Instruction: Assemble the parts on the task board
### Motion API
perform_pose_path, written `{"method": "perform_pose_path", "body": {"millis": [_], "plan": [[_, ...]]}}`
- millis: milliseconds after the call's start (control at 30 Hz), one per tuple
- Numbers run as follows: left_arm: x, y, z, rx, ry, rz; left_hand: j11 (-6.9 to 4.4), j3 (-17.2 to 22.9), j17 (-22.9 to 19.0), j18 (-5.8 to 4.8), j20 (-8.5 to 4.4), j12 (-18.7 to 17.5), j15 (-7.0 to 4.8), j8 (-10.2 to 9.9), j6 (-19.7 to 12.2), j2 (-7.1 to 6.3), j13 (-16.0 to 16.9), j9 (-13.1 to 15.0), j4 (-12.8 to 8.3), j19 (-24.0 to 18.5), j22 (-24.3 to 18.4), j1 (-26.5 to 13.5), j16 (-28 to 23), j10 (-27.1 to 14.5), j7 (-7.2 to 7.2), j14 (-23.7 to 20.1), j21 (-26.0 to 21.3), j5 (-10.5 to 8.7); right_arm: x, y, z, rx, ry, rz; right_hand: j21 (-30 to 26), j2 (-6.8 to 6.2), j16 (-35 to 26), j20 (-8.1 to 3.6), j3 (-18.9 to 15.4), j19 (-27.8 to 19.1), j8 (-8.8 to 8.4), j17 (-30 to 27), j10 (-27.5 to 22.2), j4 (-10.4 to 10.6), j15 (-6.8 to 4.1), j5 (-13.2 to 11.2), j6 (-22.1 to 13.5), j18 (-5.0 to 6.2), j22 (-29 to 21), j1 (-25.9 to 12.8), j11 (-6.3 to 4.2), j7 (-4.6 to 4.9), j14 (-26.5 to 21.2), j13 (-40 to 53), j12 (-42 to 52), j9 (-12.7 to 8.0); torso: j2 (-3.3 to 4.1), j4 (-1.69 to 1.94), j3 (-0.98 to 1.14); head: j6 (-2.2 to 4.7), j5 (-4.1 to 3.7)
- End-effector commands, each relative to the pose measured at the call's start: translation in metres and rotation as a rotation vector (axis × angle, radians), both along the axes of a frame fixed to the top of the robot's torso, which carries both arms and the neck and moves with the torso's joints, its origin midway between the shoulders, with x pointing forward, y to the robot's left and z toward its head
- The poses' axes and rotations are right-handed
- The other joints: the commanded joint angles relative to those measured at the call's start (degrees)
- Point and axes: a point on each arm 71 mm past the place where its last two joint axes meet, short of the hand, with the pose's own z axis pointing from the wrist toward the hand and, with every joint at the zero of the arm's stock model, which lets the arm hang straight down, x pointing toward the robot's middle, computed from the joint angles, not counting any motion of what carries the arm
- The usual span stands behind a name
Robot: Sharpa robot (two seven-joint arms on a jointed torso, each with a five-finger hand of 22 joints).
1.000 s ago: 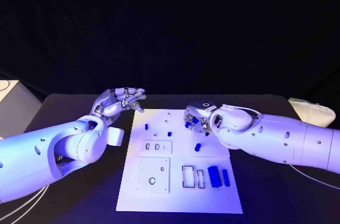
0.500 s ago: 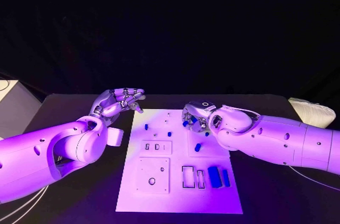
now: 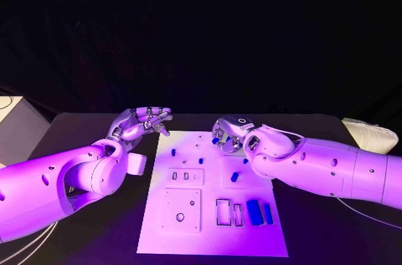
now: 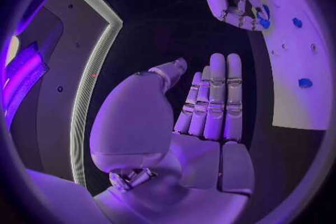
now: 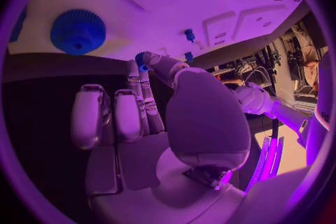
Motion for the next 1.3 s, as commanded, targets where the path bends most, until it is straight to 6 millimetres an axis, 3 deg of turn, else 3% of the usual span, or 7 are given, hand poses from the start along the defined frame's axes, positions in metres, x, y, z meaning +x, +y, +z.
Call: {"method": "perform_pose_path", "body": {"millis": [33, 167, 367, 700, 967, 1300], "plan": [[0.000, -0.003, 0.001, -0.014, -0.001, -0.020, 0.29, 0.16, 0.10, 1.11, -0.04, -0.07, -0.14, -0.04, 0.31, 0.25, 0.07, 0.05, -0.01, -0.44, 0.05, -0.06, 0.34, 0.01, 0.27, -0.44, 0.20, 0.22, 0.006, 0.002, 0.004, 0.020, -0.031, -0.046, 0.01, 1.36, 0.00, -0.20, -0.27, 0.02, 0.89, -0.05, 2.00, -0.04, -0.44, -0.30, 0.24, -1.05, -0.08, 0.96, -1.85, -0.44, 1.02, 0.10, -0.24, 3.00, 0.11, 0.08, -0.07, 0.20, -0.05], [0.000, -0.004, 0.002, -0.016, -0.001, -0.024, 0.30, 0.21, 0.15, 1.11, -0.03, -0.07, -0.13, -0.04, 0.31, 0.23, 0.07, 0.05, -0.09, -0.52, 0.13, -0.07, 0.38, 0.02, 0.29, -0.50, 0.32, 0.22, 0.011, 0.010, 0.006, 0.022, -0.040, -0.048, -0.10, 1.35, -0.03, -0.21, -0.27, -0.05, 0.89, -0.15, 1.93, -0.03, -0.43, -0.37, 0.10, -1.02, -0.23, 0.91, -1.82, -0.40, 0.99, 0.12, -0.34, 3.07, 0.19, 0.13, -0.14, 0.25, 0.03], [0.000, -0.006, 0.002, -0.018, -0.001, -0.030, 0.30, 0.21, 0.15, 1.11, -0.03, -0.07, -0.13, -0.04, 0.31, 0.23, 0.07, 0.05, -0.09, -0.52, 0.13, -0.07, 0.38, 0.02, 0.29, -0.50, 0.32, 0.22, 0.015, 0.022, 0.006, 0.023, -0.046, -0.042, -0.08, 1.35, -0.05, -0.20, -0.27, -0.05, 0.89, -0.22, 1.88, -0.02, -0.42, -0.41, -0.01, -1.02, -0.18, 0.86, -1.80, -0.38, 0.97, 0.14, -0.41, 3.13, 0.34, 0.21, -0.04, 0.10, 0.15], [0.001, -0.008, 0.003, -0.019, -0.002, -0.035, 0.30, 0.21, 0.15, 1.11, -0.03, -0.07, -0.13, -0.04, 0.31, 0.23, 0.07, 0.05, -0.09, -0.52, 0.13, -0.07, 0.38, 0.02, 0.29, -0.50, 0.32, 0.22, 0.018, 0.033, 0.004, 0.022, -0.043, -0.034, -0.20, 1.27, -0.08, -0.20, -0.29, -0.14, 0.88, -0.32, 1.78, -0.03, -0.39, -0.38, -0.19, -0.99, -0.34, 0.79, -1.77, -0.35, 0.94, 0.16, -0.52, 3.22, 0.81, 0.77, -0.46, 0.25, 0.02], [0.001, -0.009, 0.003, -0.019, -0.002, -0.036, 0.30, 0.21, 0.15, 1.11, -0.03, -0.07, -0.13, -0.04, 0.31, 0.23, 0.07, 0.05, -0.09, -0.52, 0.13, -0.07, 0.38, 0.02, 0.29, -0.50, 0.32, 0.22, 0.019, 0.038, 0.003, 0.017, -0.034, -0.024, -0.22, 1.18, -0.10, -0.19, -0.31, -0.16, 0.87, -0.40, 1.70, -0.04, -0.37, -0.34, -0.35, -0.99, -0.35, 0.73, -1.73, -0.32, 0.91, 0.18, -0.61, 3.28, 1.18, 0.94, -0.77, 0.08, -0.15], [0.001, -0.009, 0.005, -0.020, -0.006, -0.036, 0.30, 0.21, 0.15, 1.11, -0.03, -0.07, -0.13, -0.04, 0.31, 0.23, 0.07, 0.05, -0.09, -0.52, 0.13, -0.07, 0.38, 0.02, 0.29, -0.50, 0.32, 0.22, 0.019, 0.040, 0.001, 0.010, -0.023, -0.019, -0.33, 1.14, -0.13, -0.19, -0.32, -0.23, 0.87, -0.48, 1.65, -0.03, -0.36, -0.32, -0.44, -0.95, -0.50, 0.68, -1.71, -0.30, 0.89, 0.19, -0.67, 3.33, 1.19, 0.98, -0.74, -0.14, 0.10]]}}
